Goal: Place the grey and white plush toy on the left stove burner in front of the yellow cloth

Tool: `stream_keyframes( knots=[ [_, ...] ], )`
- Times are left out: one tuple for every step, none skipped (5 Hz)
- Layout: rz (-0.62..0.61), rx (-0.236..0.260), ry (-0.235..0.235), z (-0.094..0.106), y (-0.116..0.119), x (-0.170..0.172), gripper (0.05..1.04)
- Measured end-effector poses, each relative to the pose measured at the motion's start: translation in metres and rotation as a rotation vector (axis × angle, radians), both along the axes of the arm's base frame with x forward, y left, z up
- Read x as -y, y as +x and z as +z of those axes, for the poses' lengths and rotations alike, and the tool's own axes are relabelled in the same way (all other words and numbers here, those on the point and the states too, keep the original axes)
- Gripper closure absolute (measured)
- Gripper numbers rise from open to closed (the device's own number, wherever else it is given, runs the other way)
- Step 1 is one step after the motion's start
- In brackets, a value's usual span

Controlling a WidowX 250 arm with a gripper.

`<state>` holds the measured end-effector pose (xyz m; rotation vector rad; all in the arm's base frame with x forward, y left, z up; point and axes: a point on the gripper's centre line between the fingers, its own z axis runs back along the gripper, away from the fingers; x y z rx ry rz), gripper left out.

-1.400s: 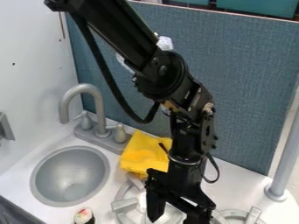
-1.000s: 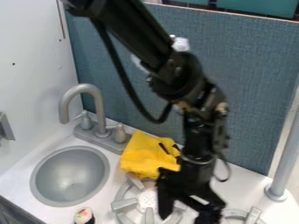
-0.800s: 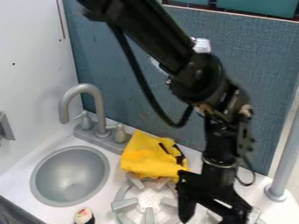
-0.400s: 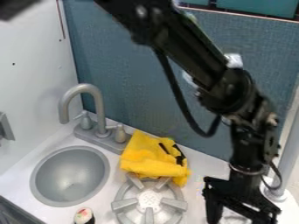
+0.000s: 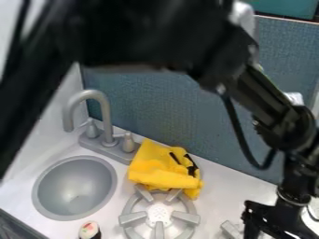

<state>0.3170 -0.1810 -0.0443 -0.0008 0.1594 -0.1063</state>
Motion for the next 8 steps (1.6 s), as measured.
stream_keyframes(
  knots=[
    [0.006, -0.053, 0.076, -0.023, 0.009, 0.007, 0.076],
    [0.022, -0.105, 0.125, -0.037, 0.014, 0.007, 0.111],
    [0.009, -0.148, 0.144, -0.039, 0.004, 0.002, 0.339],
    [-0.039, -0.155, 0.086, -0.014, -0.009, -0.003, 0.423],
    [0.003, -0.087, -0.014, 0.016, -0.01, -0.025, 0.425],
    [0.057, 0.002, -0.094, 0.045, -0.018, -0.054, 0.425],
    [0.151, 0.053, -0.104, 0.06, -0.036, -0.093, 0.425],
    [0.315, 0.075, -0.097, 0.054, -0.035, -0.142, 0.425]
  ],
)
